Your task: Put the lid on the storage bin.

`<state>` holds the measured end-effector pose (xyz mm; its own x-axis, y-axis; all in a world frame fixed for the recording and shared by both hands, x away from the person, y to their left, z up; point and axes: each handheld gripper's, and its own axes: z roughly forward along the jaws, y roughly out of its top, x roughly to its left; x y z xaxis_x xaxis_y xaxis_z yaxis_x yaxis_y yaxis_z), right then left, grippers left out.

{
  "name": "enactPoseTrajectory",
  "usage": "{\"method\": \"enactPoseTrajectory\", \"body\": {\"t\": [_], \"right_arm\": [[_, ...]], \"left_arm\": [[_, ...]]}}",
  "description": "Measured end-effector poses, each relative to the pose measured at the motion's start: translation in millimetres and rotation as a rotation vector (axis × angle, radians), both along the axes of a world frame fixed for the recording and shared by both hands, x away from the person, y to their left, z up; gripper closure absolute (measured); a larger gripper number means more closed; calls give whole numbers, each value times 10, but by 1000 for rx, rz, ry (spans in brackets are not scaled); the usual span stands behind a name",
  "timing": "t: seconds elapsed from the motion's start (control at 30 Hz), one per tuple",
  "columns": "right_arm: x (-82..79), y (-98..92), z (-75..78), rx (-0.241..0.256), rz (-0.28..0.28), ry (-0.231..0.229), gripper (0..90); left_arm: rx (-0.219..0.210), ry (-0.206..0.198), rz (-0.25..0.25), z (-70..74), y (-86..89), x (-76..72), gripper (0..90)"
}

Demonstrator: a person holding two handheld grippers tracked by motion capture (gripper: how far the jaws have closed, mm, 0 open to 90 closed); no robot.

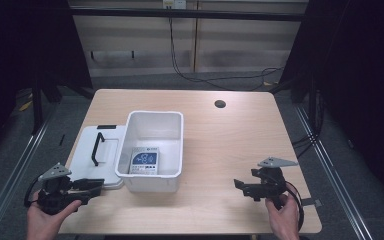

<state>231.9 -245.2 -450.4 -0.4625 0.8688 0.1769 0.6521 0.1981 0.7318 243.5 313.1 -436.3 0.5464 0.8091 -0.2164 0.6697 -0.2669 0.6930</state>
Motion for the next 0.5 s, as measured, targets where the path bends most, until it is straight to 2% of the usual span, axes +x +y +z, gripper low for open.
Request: {"method": "enactPoseTrajectory", "body": {"t": [0.03,0.07,0.13,0.2,0.23,0.27,0.3,0.47,0.5], "right_arm": [[0,0,0,0,0,0,179],[-27,-10,13,16,26,-16,151],[-60,-21,30,1,42,-29,159],[-101,-24,49,-20,46,-75,157],[-131,-26,64,-32,54,-102,128],[-131,-26,64,-32,54,-102,128],[-163,-13,71,-65,18,-134,130],[-182,9,51,-97,-26,-152,129],[-179,14,46,-93,-50,-156,136]], "left_arm": [[0,0,0,0,0,0,351],[3,2,-4,1,0,0,351],[-1,5,-6,2,1,-1,351],[-4,0,-1,2,4,-2,351],[-5,0,3,2,3,-3,350],[-5,0,5,2,4,-2,350],[0,-1,0,3,7,2,349],[6,8,7,3,-23,17,347],[-6,14,4,3,-35,20,343]]}}
